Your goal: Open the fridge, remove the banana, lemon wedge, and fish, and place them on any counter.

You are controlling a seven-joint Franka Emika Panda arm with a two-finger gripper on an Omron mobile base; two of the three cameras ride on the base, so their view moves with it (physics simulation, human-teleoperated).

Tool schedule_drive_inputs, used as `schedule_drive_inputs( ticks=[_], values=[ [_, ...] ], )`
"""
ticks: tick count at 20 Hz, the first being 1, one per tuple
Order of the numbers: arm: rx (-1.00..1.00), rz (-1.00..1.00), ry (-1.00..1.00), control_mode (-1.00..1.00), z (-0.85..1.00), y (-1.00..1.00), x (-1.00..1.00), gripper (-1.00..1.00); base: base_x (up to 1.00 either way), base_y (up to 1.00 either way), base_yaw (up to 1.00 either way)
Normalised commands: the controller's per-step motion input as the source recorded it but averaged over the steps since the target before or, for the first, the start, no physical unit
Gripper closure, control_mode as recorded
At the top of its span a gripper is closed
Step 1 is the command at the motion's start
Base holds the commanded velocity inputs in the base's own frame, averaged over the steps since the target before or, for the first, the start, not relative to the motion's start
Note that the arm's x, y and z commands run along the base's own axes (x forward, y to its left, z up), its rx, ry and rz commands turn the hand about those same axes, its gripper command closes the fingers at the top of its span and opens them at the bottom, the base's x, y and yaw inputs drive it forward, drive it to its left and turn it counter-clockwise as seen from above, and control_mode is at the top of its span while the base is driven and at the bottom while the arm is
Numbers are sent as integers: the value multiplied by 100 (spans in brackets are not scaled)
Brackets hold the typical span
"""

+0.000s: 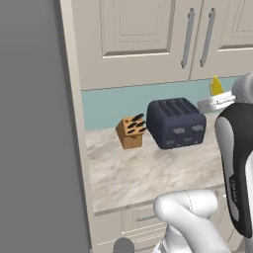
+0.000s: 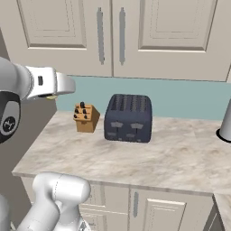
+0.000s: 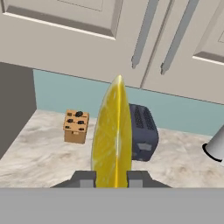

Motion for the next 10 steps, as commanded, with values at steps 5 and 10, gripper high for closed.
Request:
schedule_drive_inputs(
  ticks=[5, 10],
  values=[
    [0, 0, 0, 100, 0, 0, 0, 100, 0, 0, 0],
    [0, 0, 1, -100, -4, 0, 0, 100, 0, 0, 0]
  ],
)
